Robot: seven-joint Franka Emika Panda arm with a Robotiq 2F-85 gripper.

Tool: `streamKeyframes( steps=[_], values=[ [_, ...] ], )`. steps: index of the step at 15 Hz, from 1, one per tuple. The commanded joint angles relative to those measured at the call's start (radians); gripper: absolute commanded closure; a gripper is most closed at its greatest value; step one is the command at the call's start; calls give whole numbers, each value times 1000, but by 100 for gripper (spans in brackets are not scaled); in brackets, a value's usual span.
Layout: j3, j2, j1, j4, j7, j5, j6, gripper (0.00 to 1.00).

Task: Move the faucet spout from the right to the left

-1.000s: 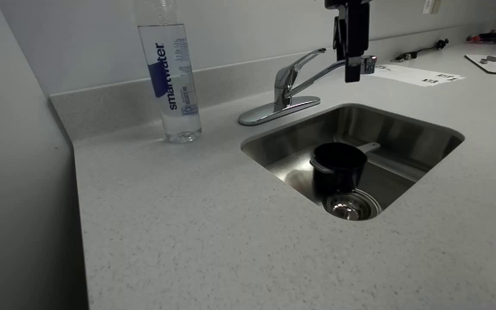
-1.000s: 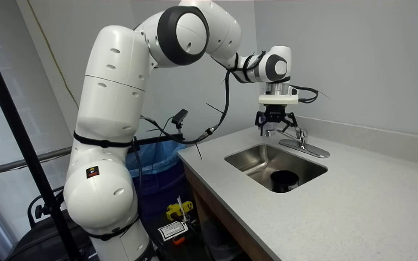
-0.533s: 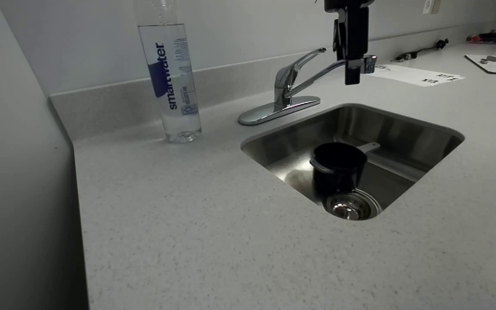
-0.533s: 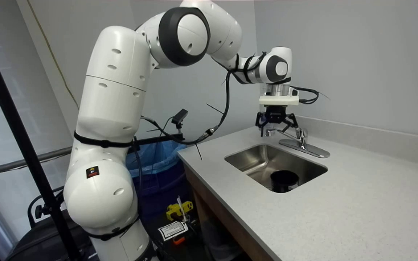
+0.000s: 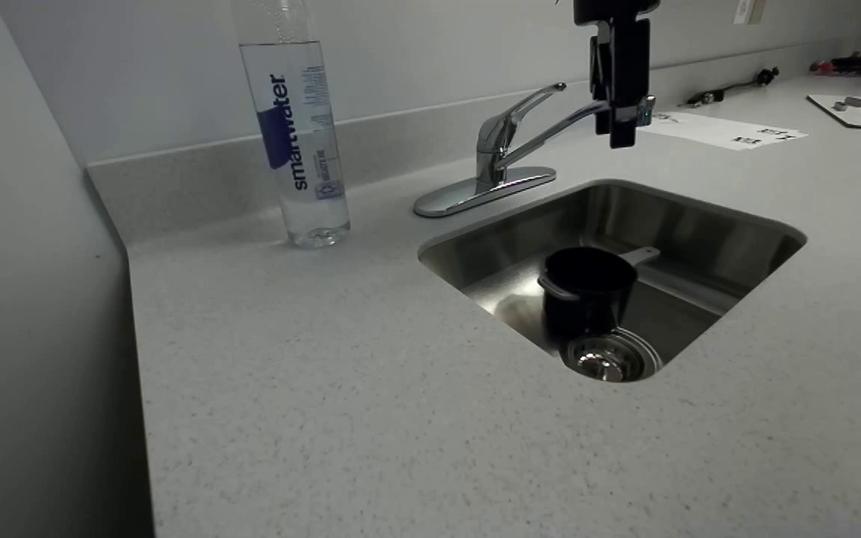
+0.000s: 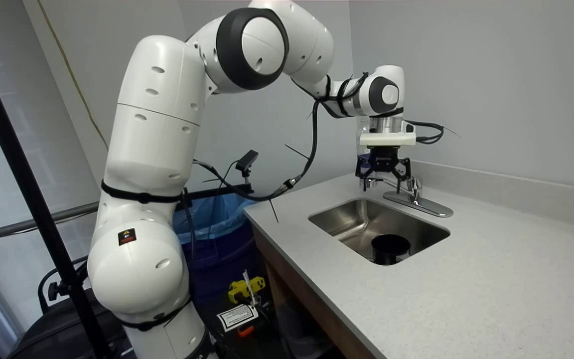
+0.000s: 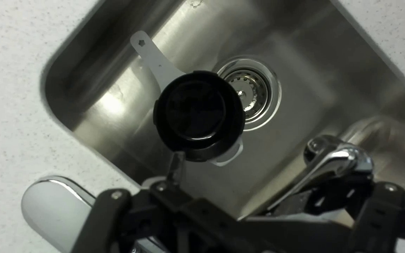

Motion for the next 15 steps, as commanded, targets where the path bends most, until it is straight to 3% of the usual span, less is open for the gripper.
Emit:
streamKeyframes(
  steps=[1, 7, 15],
  values=[
    [6, -39, -2, -44, -3, -7, 3, 0],
    [52, -59, 6, -24, -28, 33, -23, 0],
    [68, 3, 42, 47, 14, 35, -60, 0]
  ],
)
